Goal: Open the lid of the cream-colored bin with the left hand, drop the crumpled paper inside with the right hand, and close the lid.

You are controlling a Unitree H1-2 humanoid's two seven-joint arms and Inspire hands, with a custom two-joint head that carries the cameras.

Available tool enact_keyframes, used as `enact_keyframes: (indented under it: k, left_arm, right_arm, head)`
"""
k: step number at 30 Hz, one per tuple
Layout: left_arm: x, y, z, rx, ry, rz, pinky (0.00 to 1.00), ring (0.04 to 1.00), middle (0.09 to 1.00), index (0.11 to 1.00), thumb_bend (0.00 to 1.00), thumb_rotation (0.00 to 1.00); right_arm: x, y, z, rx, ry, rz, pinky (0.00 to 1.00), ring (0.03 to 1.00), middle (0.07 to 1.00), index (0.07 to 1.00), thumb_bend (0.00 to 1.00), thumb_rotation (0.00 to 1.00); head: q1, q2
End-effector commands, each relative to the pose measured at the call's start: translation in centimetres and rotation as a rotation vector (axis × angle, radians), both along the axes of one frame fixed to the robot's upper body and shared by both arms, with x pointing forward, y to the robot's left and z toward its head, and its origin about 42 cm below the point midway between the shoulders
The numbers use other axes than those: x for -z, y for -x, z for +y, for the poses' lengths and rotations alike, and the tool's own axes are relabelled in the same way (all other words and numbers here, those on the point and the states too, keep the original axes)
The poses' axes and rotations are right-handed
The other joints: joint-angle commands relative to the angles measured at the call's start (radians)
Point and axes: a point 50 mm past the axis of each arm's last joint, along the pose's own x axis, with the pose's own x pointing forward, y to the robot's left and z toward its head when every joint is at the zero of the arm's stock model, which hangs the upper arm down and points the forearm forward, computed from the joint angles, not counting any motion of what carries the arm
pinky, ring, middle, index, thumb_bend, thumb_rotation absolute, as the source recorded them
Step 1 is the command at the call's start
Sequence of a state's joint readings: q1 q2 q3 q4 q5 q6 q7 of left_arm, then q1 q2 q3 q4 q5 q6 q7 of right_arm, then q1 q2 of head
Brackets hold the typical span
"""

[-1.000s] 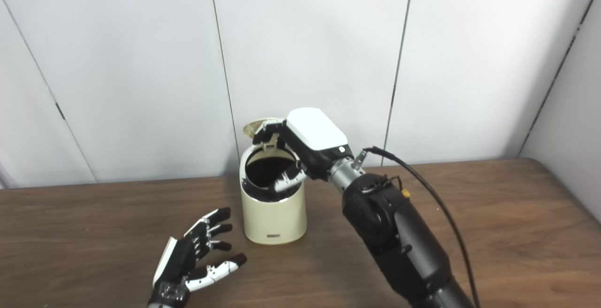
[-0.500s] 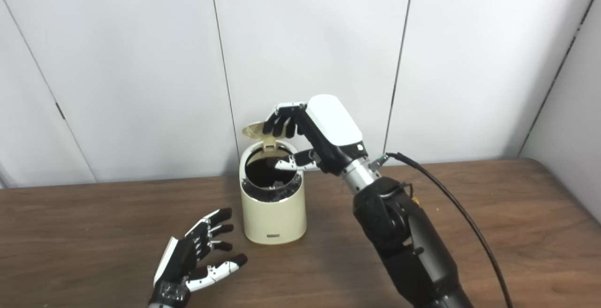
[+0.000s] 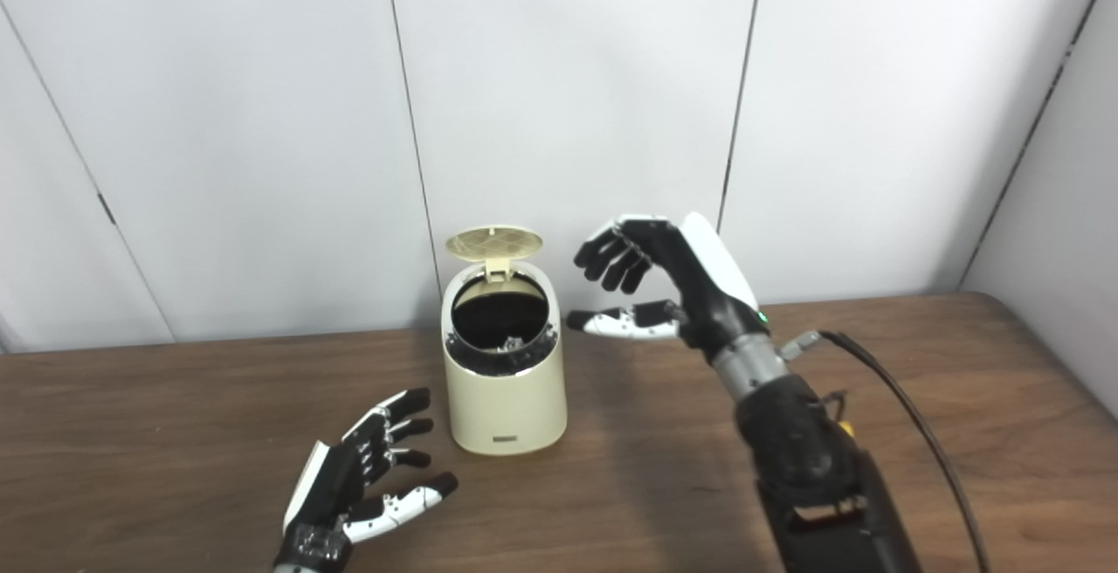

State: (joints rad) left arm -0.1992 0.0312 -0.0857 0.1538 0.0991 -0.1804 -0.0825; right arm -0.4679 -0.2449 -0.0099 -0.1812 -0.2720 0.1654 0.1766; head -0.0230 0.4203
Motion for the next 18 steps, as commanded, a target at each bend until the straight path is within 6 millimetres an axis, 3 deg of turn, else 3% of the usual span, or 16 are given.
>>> enact_keyframes:
  k: [1,6,12,18]
  left_arm:
    - [-1.2,-0.5,0.0,-0.003,0.007,-0.065,0.65,0.798,0.861,0.869,0.73,0.13]
    - [-1.4,-0.5,0.1,-0.014,0.008,-0.073,0.64,0.792,0.864,0.865,0.73,0.12]
    - [-1.6,-0.7,0.2,-0.023,0.02,-0.076,0.65,0.793,0.859,0.862,0.73,0.13]
    - [-1.5,-0.9,0.0,-0.036,0.025,-0.076,0.66,0.799,0.861,0.865,0.74,0.14]
  right_arm:
    - [-1.4,0.6,-0.4,-0.04,-0.11,-0.022,0.57,0.608,0.717,0.733,0.79,0.19]
    - [1.4,1.3,-2.0,-0.118,-0.267,0.049,0.67,0.703,0.809,0.795,0.8,0.23]
    - [4.4,2.1,-2.5,-0.163,-0.357,0.085,0.61,0.738,0.841,0.823,0.85,0.26]
    - [6.9,2.9,-2.4,-0.162,-0.43,0.11,0.66,0.776,0.863,0.821,0.85,0.23]
  head:
    - [-0.001,0.001]
    - [0.007,0.0]
    - [0.047,0.001]
    - [0.103,-0.008]
